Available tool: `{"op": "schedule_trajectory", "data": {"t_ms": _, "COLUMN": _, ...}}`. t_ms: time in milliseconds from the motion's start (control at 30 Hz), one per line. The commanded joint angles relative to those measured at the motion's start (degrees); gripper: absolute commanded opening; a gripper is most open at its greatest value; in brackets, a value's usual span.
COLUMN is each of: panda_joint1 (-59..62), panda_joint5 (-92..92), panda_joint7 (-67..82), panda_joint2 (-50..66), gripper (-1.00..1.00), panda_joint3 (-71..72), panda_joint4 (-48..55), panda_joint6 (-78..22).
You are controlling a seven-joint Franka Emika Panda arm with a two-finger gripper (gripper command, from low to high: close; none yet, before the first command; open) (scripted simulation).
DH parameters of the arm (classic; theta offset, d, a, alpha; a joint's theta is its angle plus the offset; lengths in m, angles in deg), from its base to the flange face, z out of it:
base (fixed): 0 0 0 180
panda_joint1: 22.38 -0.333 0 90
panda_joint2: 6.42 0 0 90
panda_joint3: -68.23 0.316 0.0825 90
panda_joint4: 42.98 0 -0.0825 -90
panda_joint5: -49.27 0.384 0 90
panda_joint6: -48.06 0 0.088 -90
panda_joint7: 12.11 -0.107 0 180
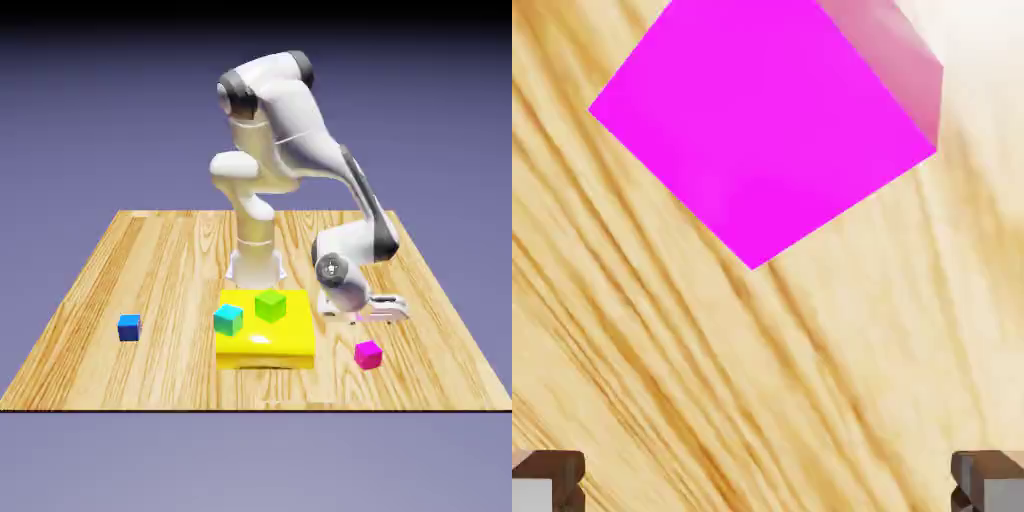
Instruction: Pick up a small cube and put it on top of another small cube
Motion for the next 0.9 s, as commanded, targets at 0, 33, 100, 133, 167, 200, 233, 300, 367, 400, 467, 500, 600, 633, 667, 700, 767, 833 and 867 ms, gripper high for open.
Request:
{"op": "schedule_trajectory", "data": {"t_ms": 0, "panda_joint1": 1.34, "panda_joint5": 0.75, "panda_joint7": -2.49, "panda_joint2": 0.87, "gripper": 0.0, "panda_joint3": 0.96, "panda_joint4": 0.31, "panda_joint6": 0.27}}
{"op": "schedule_trajectory", "data": {"t_ms": 33, "panda_joint1": 2.67, "panda_joint5": 1.0, "panda_joint7": -4.99, "panda_joint2": 0.97, "gripper": 0.0, "panda_joint3": 1.47, "panda_joint4": 0.32, "panda_joint6": 1.12}}
{"op": "schedule_trajectory", "data": {"t_ms": 100, "panda_joint1": 5.32, "panda_joint5": 1.52, "panda_joint7": -9.97, "panda_joint2": 1.18, "gripper": 0.0, "panda_joint3": 2.5, "panda_joint4": 0.35, "panda_joint6": 2.81}}
{"op": "schedule_trajectory", "data": {"t_ms": 133, "panda_joint1": 6.64, "panda_joint5": 1.78, "panda_joint7": -12.46, "panda_joint2": 1.29, "gripper": 0.0, "panda_joint3": 3.01, "panda_joint4": 0.36, "panda_joint6": 3.66}}
{"op": "schedule_trajectory", "data": {"t_ms": 167, "panda_joint1": 7.97, "panda_joint5": 2.04, "panda_joint7": -14.95, "panda_joint2": 1.39, "gripper": 0.0, "panda_joint3": 3.52, "panda_joint4": 0.38, "panda_joint6": 4.5}}
{"op": "schedule_trajectory", "data": {"t_ms": 200, "panda_joint1": 9.29, "panda_joint5": 2.29, "panda_joint7": -17.45, "panda_joint2": 1.5, "gripper": 0.0, "panda_joint3": 4.03, "panda_joint4": 0.39, "panda_joint6": 5.35}}
{"op": "schedule_trajectory", "data": {"t_ms": 233, "panda_joint1": 10.61, "panda_joint5": 2.55, "panda_joint7": -19.94, "panda_joint2": 1.6, "gripper": 0.0, "panda_joint3": 4.55, "panda_joint4": 0.4, "panda_joint6": 6.19}}
{"op": "schedule_trajectory", "data": {"t_ms": 300, "panda_joint1": 13.25, "panda_joint5": 2.74, "panda_joint7": -24.92, "panda_joint2": 1.31, "gripper": 0.0, "panda_joint3": 5.28, "panda_joint4": 0.23, "panda_joint6": 8.27}}
{"op": "schedule_trajectory", "data": {"t_ms": 367, "panda_joint1": 13.68, "panda_joint5": 2.64, "panda_joint7": -25.74, "panda_joint2": 1.05, "gripper": 0.0, "panda_joint3": 5.28, "panda_joint4": 0.12, "panda_joint6": 8.76}}
{"op": "schedule_trajectory", "data": {"t_ms": 400, "panda_joint1": 11.61, "panda_joint5": 3.94, "panda_joint7": -24.89, "panda_joint2": 1.14, "gripper": 0.0, "panda_joint3": 3.48, "panda_joint4": 0.4, "panda_joint6": 8.41}}
{"op": "schedule_trajectory", "data": {"t_ms": 467, "panda_joint1": 7.46, "panda_joint5": 6.55, "panda_joint7": -23.21, "panda_joint2": 1.33, "gripper": 0.0, "panda_joint3": -0.1, "panda_joint4": 0.97, "panda_joint6": 7.71}}
{"op": "schedule_trajectory", "data": {"t_ms": 500, "panda_joint1": 5.38, "panda_joint5": 7.85, "panda_joint7": -22.37, "panda_joint2": 1.42, "gripper": 0.0, "panda_joint3": -1.9, "panda_joint4": 1.26, "panda_joint6": 7.36}}
{"op": "schedule_trajectory", "data": {"t_ms": 600, "panda_joint1": -0.84, "panda_joint5": 11.77, "panda_joint7": -19.84, "panda_joint2": 1.7, "gripper": 0.0, "panda_joint3": -7.28, "panda_joint4": 2.11, "panda_joint6": 6.31}}
{"op": "schedule_trajectory", "data": {"t_ms": 633, "panda_joint1": -2.92, "panda_joint5": 13.07, "panda_joint7": -19.0, "panda_joint2": 1.8, "gripper": 0.0, "panda_joint3": -9.07, "panda_joint4": 2.4, "panda_joint6": 5.96}}
{"op": "schedule_trajectory", "data": {"t_ms": 667, "panda_joint1": -4.99, "panda_joint5": 14.38, "panda_joint7": -18.15, "panda_joint2": 1.89, "gripper": 0.0, "panda_joint3": -10.87, "panda_joint4": 2.68, "panda_joint6": 5.61}}
{"op": "schedule_trajectory", "data": {"t_ms": 700, "panda_joint1": -7.07, "panda_joint5": 15.68, "panda_joint7": -17.31, "panda_joint2": 1.98, "gripper": 0.0, "panda_joint3": -12.66, "panda_joint4": 2.97, "panda_joint6": 5.26}}
{"op": "schedule_trajectory", "data": {"t_ms": 767, "panda_joint1": -11.22, "panda_joint5": 18.29, "panda_joint7": -15.63, "panda_joint2": 2.17, "gripper": 0.0, "panda_joint3": -16.25, "panda_joint4": 3.53, "panda_joint6": 4.56}}
{"op": "schedule_trajectory", "data": {"t_ms": 833, "panda_joint1": -15.37, "panda_joint5": 20.9, "panda_joint7": -13.94, "panda_joint2": 2.36, "gripper": 0.0, "panda_joint3": -19.83, "panda_joint4": 4.1, "panda_joint6": 3.87}}
{"op": "schedule_trajectory", "data": {"t_ms": 867, "panda_joint1": -17.44, "panda_joint5": 22.2, "panda_joint7": -13.1, "panda_joint2": 2.45, "gripper": 0.0, "panda_joint3": -21.63, "panda_joint4": 4.39, "panda_joint6": 3.52}}
